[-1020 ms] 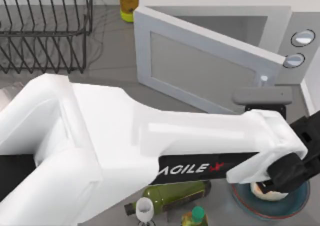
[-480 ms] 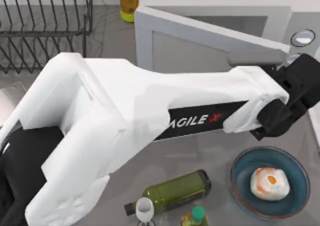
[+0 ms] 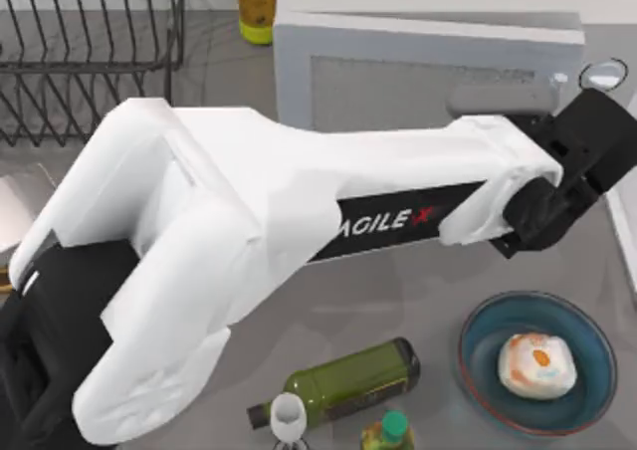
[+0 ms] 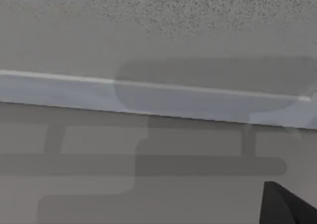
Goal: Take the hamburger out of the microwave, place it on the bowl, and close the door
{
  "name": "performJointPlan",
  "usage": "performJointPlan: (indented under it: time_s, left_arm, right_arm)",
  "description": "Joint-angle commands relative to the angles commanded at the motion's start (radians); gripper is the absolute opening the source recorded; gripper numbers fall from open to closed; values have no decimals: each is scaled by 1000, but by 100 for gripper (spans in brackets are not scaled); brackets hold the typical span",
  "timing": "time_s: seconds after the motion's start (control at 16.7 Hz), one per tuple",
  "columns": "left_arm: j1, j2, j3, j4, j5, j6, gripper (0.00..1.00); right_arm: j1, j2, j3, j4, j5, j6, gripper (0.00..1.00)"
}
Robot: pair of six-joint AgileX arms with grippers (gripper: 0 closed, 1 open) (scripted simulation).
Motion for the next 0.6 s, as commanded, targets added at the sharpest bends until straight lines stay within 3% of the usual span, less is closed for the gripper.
performJointPlan:
  time_s: [0.6]
  left_arm:
    - [133,274,467,-108,82,131,0]
  right_arm:
    - [0,0,0,0,0,0,100]
